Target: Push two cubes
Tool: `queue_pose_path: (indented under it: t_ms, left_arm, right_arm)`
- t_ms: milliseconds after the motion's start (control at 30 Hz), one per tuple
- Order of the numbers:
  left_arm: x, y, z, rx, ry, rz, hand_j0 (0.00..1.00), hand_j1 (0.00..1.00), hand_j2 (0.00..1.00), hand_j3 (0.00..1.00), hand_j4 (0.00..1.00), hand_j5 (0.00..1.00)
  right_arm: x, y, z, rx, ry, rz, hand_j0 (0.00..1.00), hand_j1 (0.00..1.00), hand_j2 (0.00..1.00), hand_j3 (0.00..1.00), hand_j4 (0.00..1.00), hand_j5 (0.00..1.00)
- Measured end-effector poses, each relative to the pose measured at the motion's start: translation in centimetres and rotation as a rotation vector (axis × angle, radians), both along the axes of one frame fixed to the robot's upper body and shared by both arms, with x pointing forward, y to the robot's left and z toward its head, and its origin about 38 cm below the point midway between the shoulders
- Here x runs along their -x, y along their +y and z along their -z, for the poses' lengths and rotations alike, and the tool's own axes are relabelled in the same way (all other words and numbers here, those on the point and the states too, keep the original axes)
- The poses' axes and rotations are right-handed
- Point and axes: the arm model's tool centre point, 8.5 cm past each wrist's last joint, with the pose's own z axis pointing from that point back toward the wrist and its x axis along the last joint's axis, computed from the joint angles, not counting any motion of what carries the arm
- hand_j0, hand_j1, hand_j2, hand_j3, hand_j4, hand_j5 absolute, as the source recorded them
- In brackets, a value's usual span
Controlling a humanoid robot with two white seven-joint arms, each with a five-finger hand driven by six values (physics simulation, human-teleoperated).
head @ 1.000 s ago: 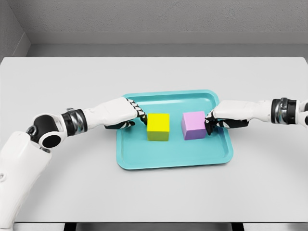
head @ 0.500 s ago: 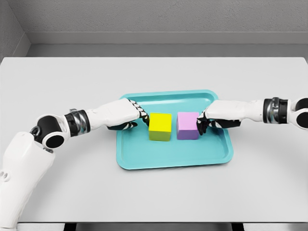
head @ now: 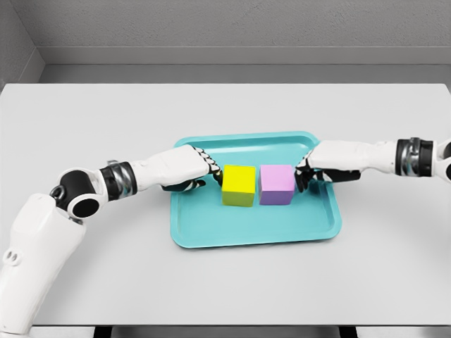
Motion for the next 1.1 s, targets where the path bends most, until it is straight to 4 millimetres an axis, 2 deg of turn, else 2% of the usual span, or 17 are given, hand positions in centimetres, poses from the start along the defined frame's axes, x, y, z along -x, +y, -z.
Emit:
queue_pose_path:
  t_ms: [200,533,833,1100]
  left_arm:
    - [0.0,-0.4,0.0,0.006,-0.001,0.004,0.55,0.55,0.55,0.55,0.55,0.55]
    - [0.1,-0.8,0.0,0.011,-0.001,0.008,0.55,0.55,0.55,0.55,0.55,0.55]
    - [0.1,-0.8,0.0,0.014,-0.001,0.008,0.55,0.55,0.55,0.55,0.55,0.55]
    - [0.1,-1.3,0.0,0.023,0.000,0.012,0.55,0.55,0.55,0.55,0.55,0.55]
  right_arm:
    - [-1.1,-1.0,0.9,0.012,0.023,0.049,0.37,0.37,0.37,0.37,0.37,0.37]
    - [-2.2,-0.2,3.6,0.033,0.074,0.086,0.37,0.37,0.37,0.37,0.37,0.37]
    - [-2.5,-0.5,3.2,0.036,0.066,0.094,0.37,0.37,0.37,0.37,0.37,0.37]
    - [-3.1,-0.9,1.3,0.040,0.022,0.090,0.37,0.37,0.37,0.37,0.37,0.37]
